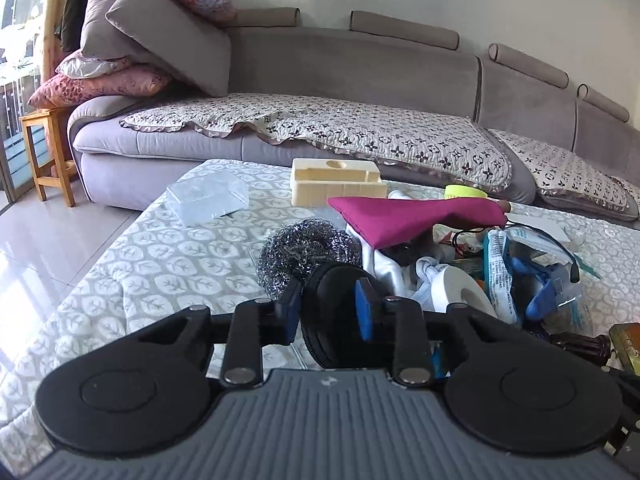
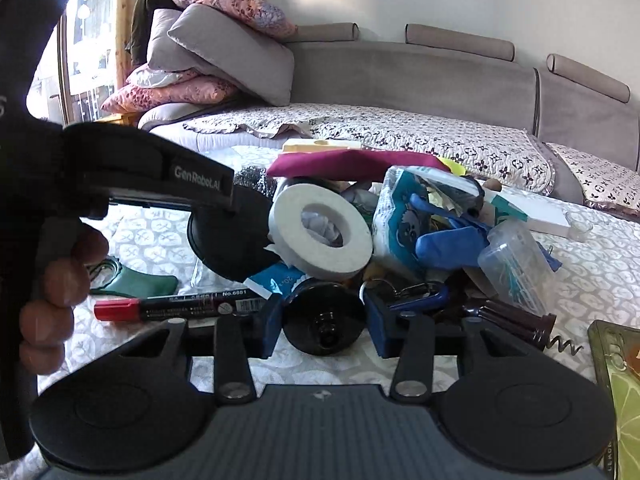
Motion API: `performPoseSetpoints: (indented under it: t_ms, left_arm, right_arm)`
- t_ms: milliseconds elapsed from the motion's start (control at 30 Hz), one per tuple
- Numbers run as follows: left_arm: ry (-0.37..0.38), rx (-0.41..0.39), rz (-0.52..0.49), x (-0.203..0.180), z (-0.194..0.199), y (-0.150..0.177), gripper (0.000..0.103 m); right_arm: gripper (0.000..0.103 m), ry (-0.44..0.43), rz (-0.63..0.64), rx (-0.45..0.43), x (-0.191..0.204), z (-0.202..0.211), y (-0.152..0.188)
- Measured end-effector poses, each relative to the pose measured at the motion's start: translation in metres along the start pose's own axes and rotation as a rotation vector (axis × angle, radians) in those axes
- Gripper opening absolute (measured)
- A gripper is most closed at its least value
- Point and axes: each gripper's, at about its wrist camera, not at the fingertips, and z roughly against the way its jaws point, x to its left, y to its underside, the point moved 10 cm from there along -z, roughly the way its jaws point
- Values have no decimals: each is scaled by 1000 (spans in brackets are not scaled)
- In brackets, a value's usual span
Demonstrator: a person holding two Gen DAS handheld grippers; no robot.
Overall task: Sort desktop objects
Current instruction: 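Grasp the black round pad with left tool while right tool grasps the black roller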
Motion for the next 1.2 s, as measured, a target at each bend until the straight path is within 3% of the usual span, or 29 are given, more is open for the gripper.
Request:
performPoseSetpoints:
  t_ms: [100,233,367,400,467,533,600,867,1200]
  left_arm:
    - [3,0,0,-1,-1,0,29]
    - [64,43,94,8,-3,3,30]
    - [134,121,159,7,-11,14,42]
    - [142,121,154,4,-10,15,42]
    - [163,126,155,-1,-11,16,54]
    - [180,141,160,-3,-16,19,56]
    - [174,141,169,-1,-20,18,55]
    - [192,118,184,4,-8,9,31]
    - [162,64,136,-3,14,2,27]
  right_arm:
    - [42,3,-2,2,-1,-1,0]
    - [42,2,-3,2,-1,-1,0]
    - [43,1,-7,2,-1,-2,-1]
    - [43,0,-8,2,-2,-2,-1]
    - [43,1,-6,2,-2,-2,-1]
    - [43,1,-7,2,-2,-3,-1]
    - [43,1,-6,2,-2,-2,-1]
    - [42,10,-4,0,-3,1,-1]
    - [42,9,-17,-10,-5,27,-1]
